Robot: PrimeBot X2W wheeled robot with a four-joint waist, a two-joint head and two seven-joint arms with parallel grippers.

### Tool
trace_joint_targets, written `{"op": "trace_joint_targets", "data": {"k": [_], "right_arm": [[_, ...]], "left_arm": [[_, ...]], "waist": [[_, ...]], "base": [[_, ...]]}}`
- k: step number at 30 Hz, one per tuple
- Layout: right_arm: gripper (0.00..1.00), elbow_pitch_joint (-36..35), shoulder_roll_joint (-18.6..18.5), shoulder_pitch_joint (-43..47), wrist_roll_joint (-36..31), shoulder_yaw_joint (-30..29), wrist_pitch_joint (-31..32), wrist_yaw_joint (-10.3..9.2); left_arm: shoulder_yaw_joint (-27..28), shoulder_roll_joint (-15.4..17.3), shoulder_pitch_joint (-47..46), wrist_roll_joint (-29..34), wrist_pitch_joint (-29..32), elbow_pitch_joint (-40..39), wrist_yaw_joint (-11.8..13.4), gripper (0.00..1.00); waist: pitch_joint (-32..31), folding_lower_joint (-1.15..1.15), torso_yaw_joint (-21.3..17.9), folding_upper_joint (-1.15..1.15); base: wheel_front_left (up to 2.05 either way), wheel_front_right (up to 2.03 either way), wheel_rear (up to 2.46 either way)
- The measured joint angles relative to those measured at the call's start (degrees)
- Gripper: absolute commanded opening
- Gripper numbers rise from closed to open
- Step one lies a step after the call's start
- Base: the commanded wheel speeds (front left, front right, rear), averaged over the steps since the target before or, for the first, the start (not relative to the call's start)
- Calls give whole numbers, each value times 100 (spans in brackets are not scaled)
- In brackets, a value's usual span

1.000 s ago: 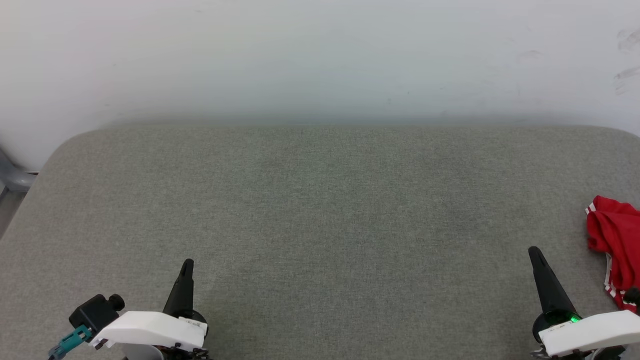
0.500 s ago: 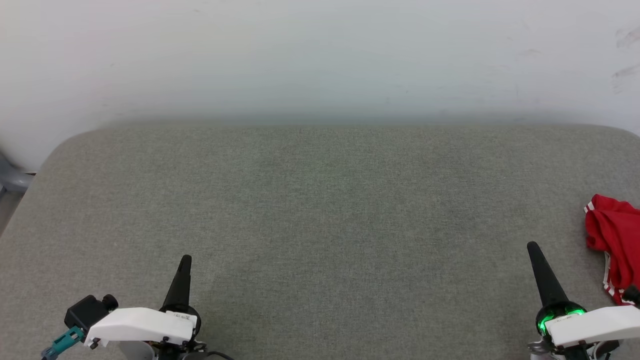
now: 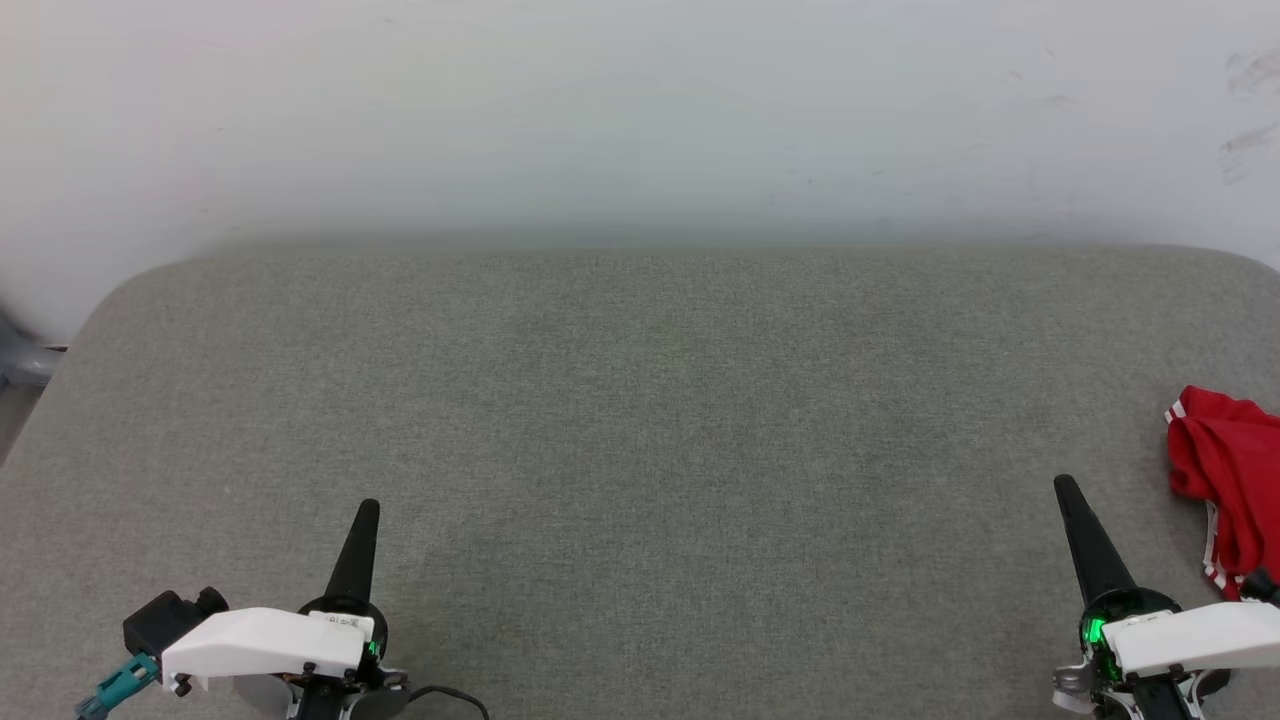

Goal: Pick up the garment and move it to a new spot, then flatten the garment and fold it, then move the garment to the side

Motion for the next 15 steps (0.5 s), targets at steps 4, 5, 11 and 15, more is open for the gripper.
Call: {"op": "trace_joint_targets", "data": {"k": [4,5,11,15], "right_arm": [[0,65,0,-77,210,0,3,0],[0,78,0,-83,259,-1,11,0],[0,181,0,-158,564,-2,30,0],[0,244,0,-193,760,-5,44,0]], "left_arm": [[42,-2,-10,-207,52,5,-9,0],[52,-4,-13,-250,69,7,-10,0],[91,-13,-33,-542,144,13,-34,0],[115,-20,-71,-725,198,19,-49,0]], "waist": [[3,0,-7,0],[4,0,-8,0],[8,0,-18,0],[11,0,-25,0]], "base": [[0,0,0],[0,0,0],[0,0,0],[0,0,0]]}}
